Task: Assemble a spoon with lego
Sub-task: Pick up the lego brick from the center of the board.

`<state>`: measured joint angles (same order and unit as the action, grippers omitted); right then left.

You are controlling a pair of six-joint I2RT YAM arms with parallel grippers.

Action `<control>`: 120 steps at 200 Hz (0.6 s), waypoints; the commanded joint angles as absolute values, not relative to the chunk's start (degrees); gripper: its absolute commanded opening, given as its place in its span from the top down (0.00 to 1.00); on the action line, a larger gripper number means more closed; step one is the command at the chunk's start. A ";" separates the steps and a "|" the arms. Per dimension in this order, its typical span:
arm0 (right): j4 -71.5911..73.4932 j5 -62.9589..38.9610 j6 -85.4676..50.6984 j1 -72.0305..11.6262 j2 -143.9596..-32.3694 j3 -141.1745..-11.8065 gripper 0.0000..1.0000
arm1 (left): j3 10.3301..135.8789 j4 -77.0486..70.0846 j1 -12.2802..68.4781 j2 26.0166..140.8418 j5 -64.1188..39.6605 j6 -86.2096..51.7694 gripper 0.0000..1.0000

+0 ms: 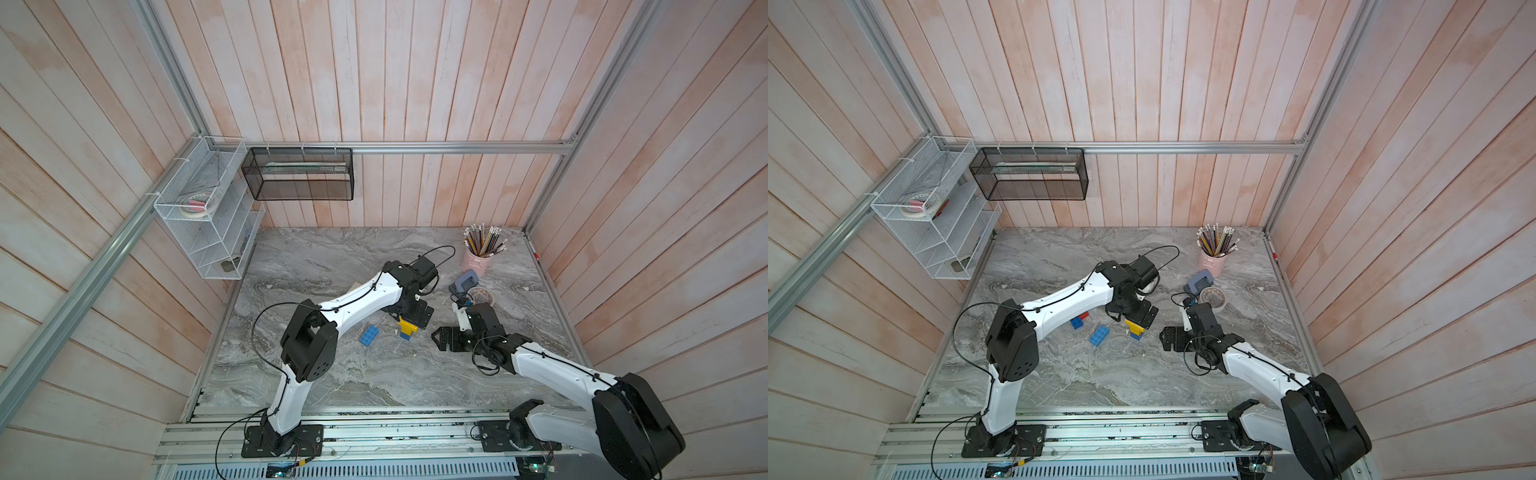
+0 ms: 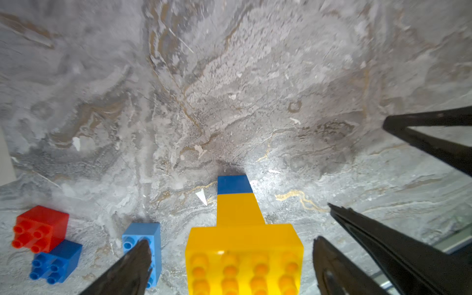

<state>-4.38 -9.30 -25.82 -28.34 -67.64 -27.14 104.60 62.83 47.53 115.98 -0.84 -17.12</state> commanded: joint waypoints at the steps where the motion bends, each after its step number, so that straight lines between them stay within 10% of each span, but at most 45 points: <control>1: -6.74 -9.02 -25.17 -27.99 -65.18 -27.37 0.02 | 101.54 59.49 44.05 106.69 0.05 -19.02 0.00; 46: -11.21 -9.09 -22.64 -31.23 -62.93 -32.12 0.02 | 86.61 50.48 34.63 91.98 -4.09 -22.01 0.00; 120: -24.45 4.58 -23.45 -61.27 -75.40 -56.64 0.02 | 57.68 34.11 18.23 71.92 -11.89 -24.87 0.00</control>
